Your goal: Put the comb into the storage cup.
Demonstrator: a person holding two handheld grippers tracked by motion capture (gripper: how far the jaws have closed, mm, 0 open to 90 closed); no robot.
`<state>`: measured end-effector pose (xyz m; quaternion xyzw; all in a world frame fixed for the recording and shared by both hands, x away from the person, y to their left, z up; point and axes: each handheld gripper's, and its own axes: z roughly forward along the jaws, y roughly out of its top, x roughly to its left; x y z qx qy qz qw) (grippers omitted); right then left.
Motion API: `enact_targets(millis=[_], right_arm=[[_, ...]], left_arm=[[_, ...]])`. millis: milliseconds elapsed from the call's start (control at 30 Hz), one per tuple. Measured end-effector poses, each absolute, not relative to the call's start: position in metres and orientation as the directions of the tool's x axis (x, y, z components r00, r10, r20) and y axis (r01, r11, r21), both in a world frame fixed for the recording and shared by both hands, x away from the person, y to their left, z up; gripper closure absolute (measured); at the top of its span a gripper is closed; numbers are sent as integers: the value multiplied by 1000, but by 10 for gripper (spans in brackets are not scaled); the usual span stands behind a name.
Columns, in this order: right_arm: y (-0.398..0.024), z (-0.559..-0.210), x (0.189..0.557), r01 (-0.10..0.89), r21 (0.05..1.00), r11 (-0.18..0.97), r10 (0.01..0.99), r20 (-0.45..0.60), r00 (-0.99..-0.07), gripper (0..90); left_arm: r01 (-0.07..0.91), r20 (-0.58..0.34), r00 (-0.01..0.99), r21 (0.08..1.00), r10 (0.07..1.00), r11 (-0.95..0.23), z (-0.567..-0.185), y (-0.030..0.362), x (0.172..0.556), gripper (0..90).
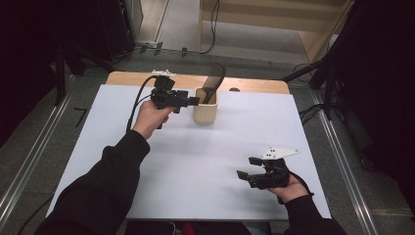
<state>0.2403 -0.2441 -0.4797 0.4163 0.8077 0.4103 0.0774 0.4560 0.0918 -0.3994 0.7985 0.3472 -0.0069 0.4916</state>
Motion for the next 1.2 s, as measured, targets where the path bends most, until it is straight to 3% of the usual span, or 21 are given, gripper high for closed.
enact_targets(millis=[1200], right_arm=[[-246, -483, 244, 623, 716, 314, 747, 218, -628, 250]], left_arm=[[595, -386, 751, 747, 535, -297, -420, 110, 427, 293]])
